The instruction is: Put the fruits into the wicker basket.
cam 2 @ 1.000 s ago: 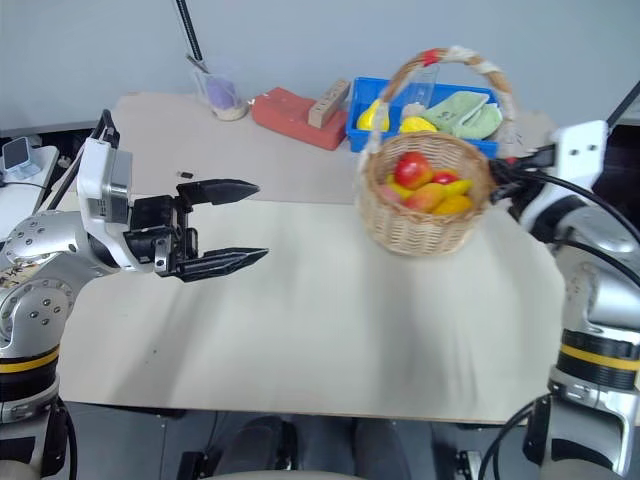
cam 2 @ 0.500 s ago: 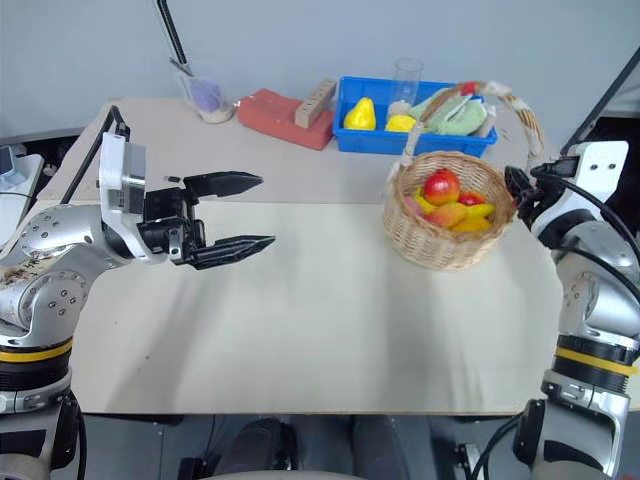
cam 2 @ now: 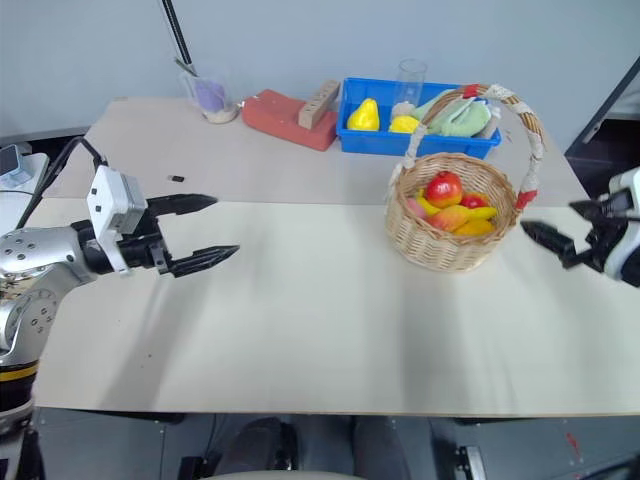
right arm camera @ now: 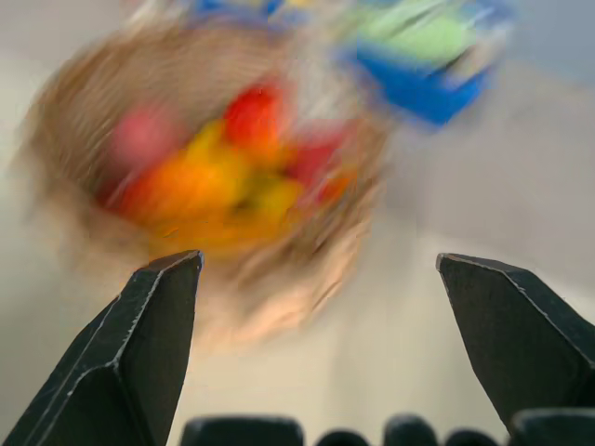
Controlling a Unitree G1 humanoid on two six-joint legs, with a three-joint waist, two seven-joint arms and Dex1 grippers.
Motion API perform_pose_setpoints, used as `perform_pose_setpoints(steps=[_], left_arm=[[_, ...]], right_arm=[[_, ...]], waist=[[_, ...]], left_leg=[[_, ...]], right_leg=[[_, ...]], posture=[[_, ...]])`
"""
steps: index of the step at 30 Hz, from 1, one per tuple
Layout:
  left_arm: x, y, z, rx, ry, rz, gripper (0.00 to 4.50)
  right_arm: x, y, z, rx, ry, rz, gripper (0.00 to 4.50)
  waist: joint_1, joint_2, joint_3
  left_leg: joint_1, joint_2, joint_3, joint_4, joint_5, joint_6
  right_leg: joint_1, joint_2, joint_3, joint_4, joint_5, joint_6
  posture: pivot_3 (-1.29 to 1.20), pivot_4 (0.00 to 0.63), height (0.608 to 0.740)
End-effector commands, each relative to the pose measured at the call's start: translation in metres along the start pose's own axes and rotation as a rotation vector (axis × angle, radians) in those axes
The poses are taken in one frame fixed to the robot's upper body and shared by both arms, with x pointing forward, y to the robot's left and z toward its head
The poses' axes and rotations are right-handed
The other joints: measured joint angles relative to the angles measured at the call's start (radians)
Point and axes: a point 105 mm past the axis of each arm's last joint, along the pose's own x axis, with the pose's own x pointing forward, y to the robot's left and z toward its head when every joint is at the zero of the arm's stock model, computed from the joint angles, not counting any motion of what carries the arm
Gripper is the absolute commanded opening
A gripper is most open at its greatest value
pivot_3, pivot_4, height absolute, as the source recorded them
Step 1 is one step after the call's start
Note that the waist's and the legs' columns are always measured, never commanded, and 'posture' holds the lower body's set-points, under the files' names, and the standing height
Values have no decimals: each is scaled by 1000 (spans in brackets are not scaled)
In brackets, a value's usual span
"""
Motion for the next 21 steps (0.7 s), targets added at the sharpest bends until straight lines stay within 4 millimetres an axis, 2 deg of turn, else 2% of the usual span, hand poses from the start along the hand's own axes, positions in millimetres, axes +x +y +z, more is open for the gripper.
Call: perform_pose_setpoints(steps=[1, 5, 8, 11, 12, 21], left_arm=[[-23, 3, -9, 48, 93, 31, 4500], [-42, 3, -26, 29, 175, 50, 4500], [-49, 7, -25, 11, 159, 84, 4500], [-56, 9, -25, 8, 170, 113, 4500], [-58, 10, -25, 7, 172, 120, 4500], [-59, 13, -23, -15, 147, 156, 4500]], right_arm=[[-6, 42, 26, -186, -34, 226, 4469], [-1, 64, 35, -229, -62, 335, 4469], [2, 71, 36, -249, -51, 382, 4469], [6, 67, 41, -259, -61, 377, 4469], [6, 66, 42, -260, -62, 375, 4469], [10, 61, 44, -270, -64, 377, 4469]], waist=[[-5, 0, 0], [2, 0, 0], [15, 0, 0], [24, 0, 0], [26, 0, 0], [26, 0, 0]], left_leg=[[0, 0, 0, 0, 0, 0], [2, 1, 1, 1, 0, 0], [2, 0, 2, 2, 0, 0], [1, 0, 2, 3, 0, 0], [1, 0, 2, 2, 0, 0], [1, 0, 3, 2, 0, 0]], right_leg=[[0, 0, 0, 0, 0, 1], [0, -1, 0, 0, -3, 5], [1, -2, 0, 0, -4, 7], [1, -2, -1, 0, -3, 5], [0, -2, 0, 0, 0, 1], [0, -2, -1, 0, 0, -1]], posture=[[0, 150, 703], [0, 150, 703], [0, 150, 703], [0, 150, 703], [0, 150, 703], [0, 150, 703]])
